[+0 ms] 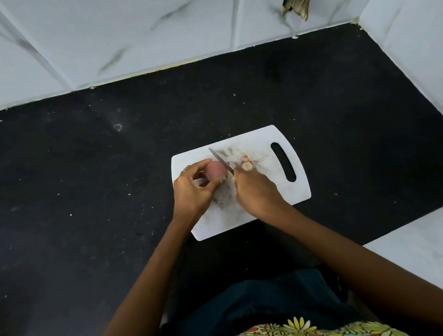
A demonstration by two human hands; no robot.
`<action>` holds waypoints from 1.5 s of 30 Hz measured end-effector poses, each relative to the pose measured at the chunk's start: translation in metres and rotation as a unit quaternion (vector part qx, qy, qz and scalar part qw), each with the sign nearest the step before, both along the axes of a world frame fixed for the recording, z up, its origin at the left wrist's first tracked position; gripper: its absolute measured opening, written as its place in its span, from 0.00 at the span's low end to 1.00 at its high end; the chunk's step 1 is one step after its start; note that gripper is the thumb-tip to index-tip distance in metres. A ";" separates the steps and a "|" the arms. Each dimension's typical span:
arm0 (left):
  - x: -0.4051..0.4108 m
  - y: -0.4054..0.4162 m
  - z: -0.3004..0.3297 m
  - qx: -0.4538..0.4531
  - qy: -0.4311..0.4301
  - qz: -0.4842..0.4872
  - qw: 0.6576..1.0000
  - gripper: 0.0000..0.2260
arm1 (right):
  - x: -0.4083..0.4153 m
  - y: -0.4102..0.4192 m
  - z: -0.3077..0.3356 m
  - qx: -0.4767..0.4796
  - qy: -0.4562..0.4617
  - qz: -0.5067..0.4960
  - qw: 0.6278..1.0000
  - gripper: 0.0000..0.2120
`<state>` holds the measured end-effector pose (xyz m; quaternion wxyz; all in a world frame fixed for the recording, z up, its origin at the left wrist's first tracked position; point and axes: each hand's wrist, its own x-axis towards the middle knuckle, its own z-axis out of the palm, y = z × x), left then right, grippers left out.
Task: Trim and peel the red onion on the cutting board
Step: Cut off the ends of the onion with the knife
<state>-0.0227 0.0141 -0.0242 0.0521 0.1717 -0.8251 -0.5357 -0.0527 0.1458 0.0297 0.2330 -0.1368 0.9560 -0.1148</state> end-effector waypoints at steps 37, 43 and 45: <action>0.007 0.003 -0.007 -0.013 0.052 -0.013 0.998 0.22 | 0.014 0.004 -0.033 -0.006 0.021 -0.034 0.999 0.14; 0.018 -0.001 -0.006 -0.034 0.075 -0.031 0.996 0.22 | 0.015 0.015 -0.028 -0.103 0.023 -0.079 0.991 0.16; 0.022 0.001 -0.005 -0.040 0.083 -0.033 0.995 0.21 | 0.015 0.017 -0.029 -0.148 0.020 -0.123 0.981 0.17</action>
